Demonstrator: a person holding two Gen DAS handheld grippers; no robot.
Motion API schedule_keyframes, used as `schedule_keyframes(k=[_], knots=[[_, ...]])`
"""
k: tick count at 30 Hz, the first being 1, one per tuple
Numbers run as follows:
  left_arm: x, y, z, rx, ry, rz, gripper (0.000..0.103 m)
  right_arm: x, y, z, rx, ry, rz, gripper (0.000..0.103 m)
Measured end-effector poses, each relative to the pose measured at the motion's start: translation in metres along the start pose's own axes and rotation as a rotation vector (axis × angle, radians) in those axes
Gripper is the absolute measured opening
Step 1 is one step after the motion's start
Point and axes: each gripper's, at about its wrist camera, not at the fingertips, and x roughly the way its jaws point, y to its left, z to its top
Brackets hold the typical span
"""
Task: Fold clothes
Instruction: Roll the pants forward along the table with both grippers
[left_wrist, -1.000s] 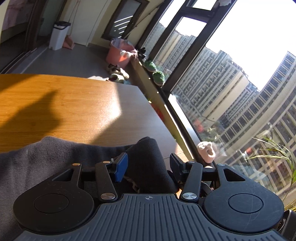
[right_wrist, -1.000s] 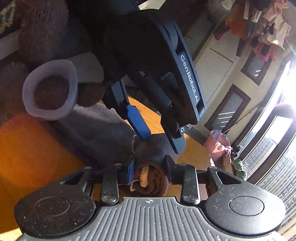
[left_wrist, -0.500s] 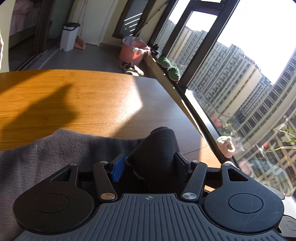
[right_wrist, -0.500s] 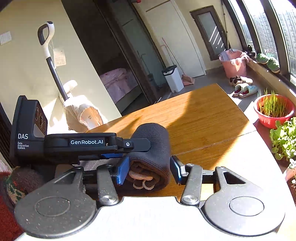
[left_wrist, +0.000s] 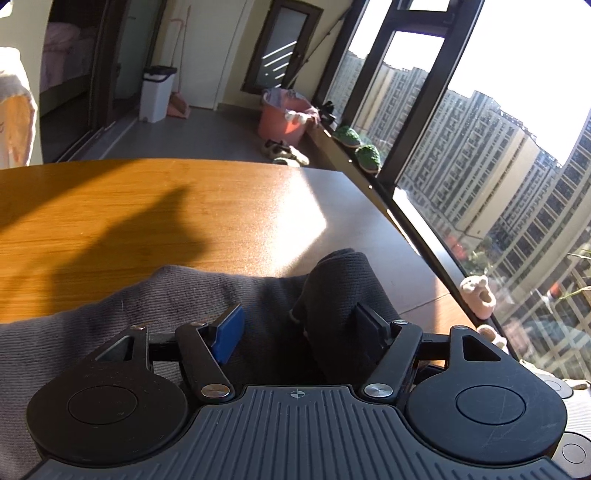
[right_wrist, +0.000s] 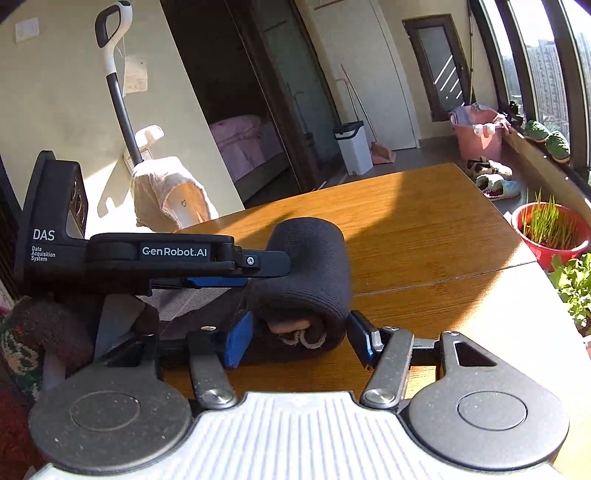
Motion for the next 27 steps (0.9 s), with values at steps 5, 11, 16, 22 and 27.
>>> schedule_keyframes(k=[5, 11, 16, 22, 27], knots=[[-0.001, 0.009, -0.001, -0.036, 0.001, -0.027, 0.077, 0.013, -0.02, 0.016, 0.108, -0.002, 0.019, 0.059], [-0.004, 0.01, -0.005, -0.04, -0.013, -0.006, 0.078, 0.052, -0.031, 0.012, 0.243, 0.086, 0.118, 0.05], [-0.008, 0.009, -0.008, -0.063, -0.015, -0.001, 0.079, 0.034, -0.028, 0.013, 0.152, 0.09, 0.093, 0.043], [-0.003, -0.017, -0.013, -0.03, 0.007, -0.057, 0.079, 0.005, -0.015, 0.013, -0.055, 0.067, -0.05, 0.043], [-0.017, -0.029, -0.002, -0.028, -0.043, -0.117, 0.078, 0.008, 0.02, 0.012, -0.29, 0.057, -0.163, 0.044]])
